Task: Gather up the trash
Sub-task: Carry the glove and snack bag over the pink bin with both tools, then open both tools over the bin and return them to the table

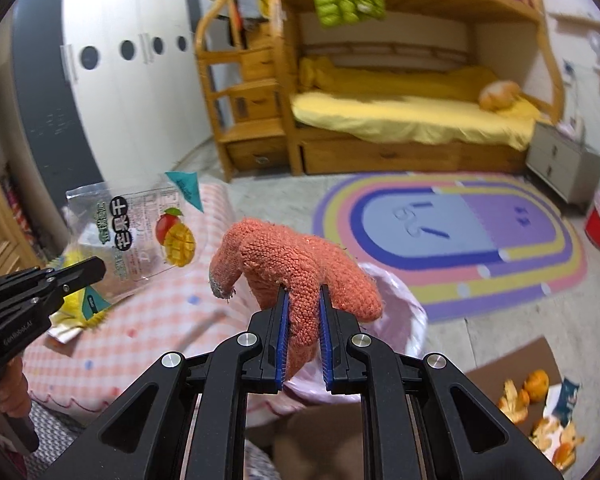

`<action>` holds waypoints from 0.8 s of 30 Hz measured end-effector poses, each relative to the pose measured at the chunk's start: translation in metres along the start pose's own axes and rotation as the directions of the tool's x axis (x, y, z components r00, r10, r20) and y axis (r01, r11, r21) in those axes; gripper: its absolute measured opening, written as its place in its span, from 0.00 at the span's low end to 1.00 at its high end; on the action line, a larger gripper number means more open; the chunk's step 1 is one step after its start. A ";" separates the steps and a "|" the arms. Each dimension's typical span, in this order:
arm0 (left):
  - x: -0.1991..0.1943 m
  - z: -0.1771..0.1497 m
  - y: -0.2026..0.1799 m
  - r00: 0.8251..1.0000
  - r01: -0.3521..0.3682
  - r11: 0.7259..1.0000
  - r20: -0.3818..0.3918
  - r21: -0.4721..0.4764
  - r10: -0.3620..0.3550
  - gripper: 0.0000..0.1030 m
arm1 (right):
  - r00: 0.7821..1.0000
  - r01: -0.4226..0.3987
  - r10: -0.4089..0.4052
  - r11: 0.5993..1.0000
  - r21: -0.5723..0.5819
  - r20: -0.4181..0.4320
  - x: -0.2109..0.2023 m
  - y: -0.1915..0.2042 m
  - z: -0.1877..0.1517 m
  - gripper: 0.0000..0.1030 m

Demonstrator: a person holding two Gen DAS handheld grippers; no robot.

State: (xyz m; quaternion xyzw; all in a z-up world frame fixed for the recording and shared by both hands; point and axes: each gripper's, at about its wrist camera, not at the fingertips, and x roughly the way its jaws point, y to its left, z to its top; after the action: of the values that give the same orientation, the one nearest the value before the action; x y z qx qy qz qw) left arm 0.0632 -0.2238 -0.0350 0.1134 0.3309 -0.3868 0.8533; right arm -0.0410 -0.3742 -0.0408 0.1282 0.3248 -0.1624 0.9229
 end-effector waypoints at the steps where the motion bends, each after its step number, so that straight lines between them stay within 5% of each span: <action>1: 0.010 -0.001 -0.006 1.000 0.007 1.000 -0.014 0.014 -0.007 0.00 | 1.000 0.007 -0.007 1.000 0.013 -0.015 0.007 -0.007 -0.003 0.13; 12: 0.096 0.015 -0.037 0.992 0.054 0.993 -0.124 0.109 -0.040 0.00 | 0.989 0.049 -0.032 0.992 0.118 -0.145 0.085 -0.058 -0.012 0.19; 15: 0.103 0.019 -0.035 0.991 0.033 0.994 -0.132 0.106 -0.018 0.25 | 0.982 0.058 -0.036 0.992 0.116 -0.184 0.104 -0.062 -0.011 0.45; 16: 0.101 0.019 -0.032 0.992 0.022 0.995 -0.125 0.094 -0.010 0.42 | 0.982 0.063 -0.040 0.991 0.116 -0.184 0.105 -0.062 -0.011 0.49; 17: 0.096 0.018 -0.028 0.994 0.012 0.997 -0.113 0.083 -0.002 0.48 | 0.983 0.062 -0.040 0.991 0.117 -0.177 0.102 -0.062 -0.011 0.49; 24: 0.054 0.006 -0.004 0.995 -0.055 0.998 -0.084 0.016 0.056 0.52 | 0.992 0.034 -0.020 0.993 0.110 -0.125 0.064 -0.049 -0.004 0.49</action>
State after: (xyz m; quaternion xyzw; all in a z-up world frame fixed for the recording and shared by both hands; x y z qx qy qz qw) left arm 0.0887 -0.2609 -0.0657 0.1444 0.3608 -0.3601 0.8481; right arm -0.0147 -0.4321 -0.0914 0.1852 0.3732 -0.1845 0.8902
